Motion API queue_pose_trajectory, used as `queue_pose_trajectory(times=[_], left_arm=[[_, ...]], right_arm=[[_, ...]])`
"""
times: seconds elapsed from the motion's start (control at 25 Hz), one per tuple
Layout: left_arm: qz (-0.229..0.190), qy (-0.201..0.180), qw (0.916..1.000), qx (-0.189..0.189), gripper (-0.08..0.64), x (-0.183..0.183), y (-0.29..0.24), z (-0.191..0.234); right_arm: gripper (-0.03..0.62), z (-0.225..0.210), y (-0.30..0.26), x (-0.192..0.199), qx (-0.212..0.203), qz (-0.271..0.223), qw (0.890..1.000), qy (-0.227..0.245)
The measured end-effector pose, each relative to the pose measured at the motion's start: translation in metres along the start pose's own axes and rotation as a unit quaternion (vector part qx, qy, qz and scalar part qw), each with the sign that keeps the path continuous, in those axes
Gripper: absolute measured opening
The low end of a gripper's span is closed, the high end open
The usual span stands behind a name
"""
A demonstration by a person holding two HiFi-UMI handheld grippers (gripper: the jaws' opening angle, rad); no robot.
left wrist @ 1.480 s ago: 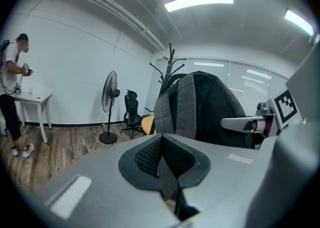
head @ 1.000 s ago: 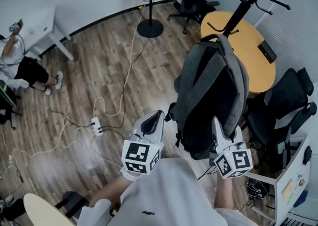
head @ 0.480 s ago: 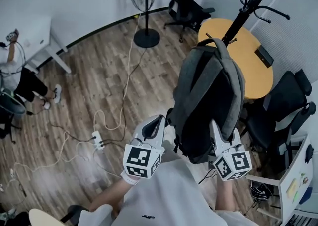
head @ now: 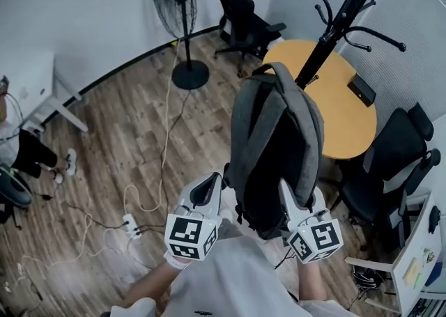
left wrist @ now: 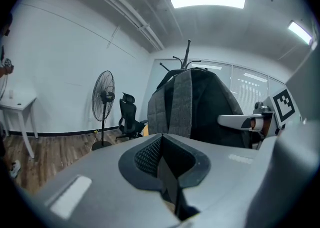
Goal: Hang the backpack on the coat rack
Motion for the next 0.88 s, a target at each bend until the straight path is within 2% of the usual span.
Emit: queue_pose_trajectory(times=[0.52, 0.68, 0.88], left_arm=[[0.005, -0.024, 0.9995, 0.019, 0.017, -0.034, -0.106, 0.020], [0.004, -0.028, 0.9993, 0.025, 0.017, -0.040, -0.117, 0.033], [-0.003, -0.034, 0.9986, 0.040, 0.017, -0.061, -0.131, 0.071]], right_arm=[[0.092, -0.052, -0.078, -0.025, -0.010, -0.015, 1.000, 0.001], [0.092, -0.051, -0.097, -0.031, -0.012, -0.018, 1.000, 0.001], [0.091, -0.040, -0.128, -0.038, 0.002, -0.025, 1.000, 0.004]])
Point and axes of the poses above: the fingertips, and each gripper's own axes: y backward along the fingers, z to its left, x out of its underside, the point moved 5 cm from there along y, backward along the fingers, and after that the axes turned 3 degrees about x, right-handed, at the moved point
